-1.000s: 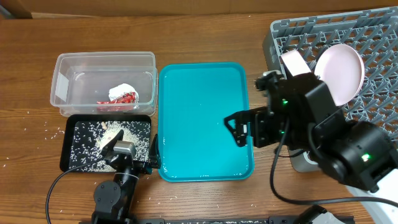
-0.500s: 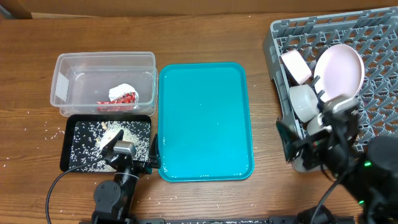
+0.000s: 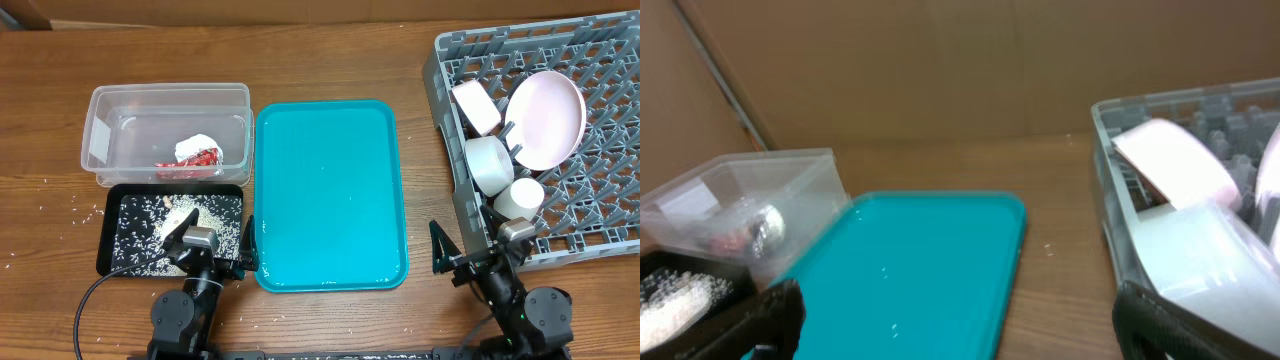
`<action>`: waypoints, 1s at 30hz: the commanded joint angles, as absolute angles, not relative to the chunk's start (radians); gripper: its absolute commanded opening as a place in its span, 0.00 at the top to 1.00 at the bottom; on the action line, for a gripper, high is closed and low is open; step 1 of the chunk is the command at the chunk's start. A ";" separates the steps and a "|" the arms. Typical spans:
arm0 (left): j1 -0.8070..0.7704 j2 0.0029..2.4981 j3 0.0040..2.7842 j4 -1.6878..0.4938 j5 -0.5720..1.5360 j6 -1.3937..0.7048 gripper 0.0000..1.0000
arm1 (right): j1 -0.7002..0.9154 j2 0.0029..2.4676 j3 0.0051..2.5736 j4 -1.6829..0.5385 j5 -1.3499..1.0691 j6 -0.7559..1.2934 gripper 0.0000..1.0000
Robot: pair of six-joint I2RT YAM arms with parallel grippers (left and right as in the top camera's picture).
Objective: Sort waste into correct bins and load items into the dishwasher
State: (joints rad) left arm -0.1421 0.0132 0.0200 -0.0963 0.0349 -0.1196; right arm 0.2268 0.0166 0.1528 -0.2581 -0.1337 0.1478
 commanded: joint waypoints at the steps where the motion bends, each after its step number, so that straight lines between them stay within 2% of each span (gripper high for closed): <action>1: -0.135 0.005 0.015 -0.095 0.042 -0.104 0.00 | 0.220 0.003 0.067 -0.135 -0.141 0.185 0.00; 3: -0.135 0.005 0.015 -0.095 0.042 -0.104 0.00 | 0.220 0.003 0.018 -0.057 -0.165 0.184 0.00; 30: -0.135 0.005 0.015 -0.095 0.042 -0.104 0.00 | 0.220 0.003 0.008 -0.065 -0.154 0.184 0.00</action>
State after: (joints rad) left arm -0.1421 0.0132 0.0200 -0.0963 0.0345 -0.1196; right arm 0.2241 0.0147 0.0185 -0.0685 -0.1524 0.1799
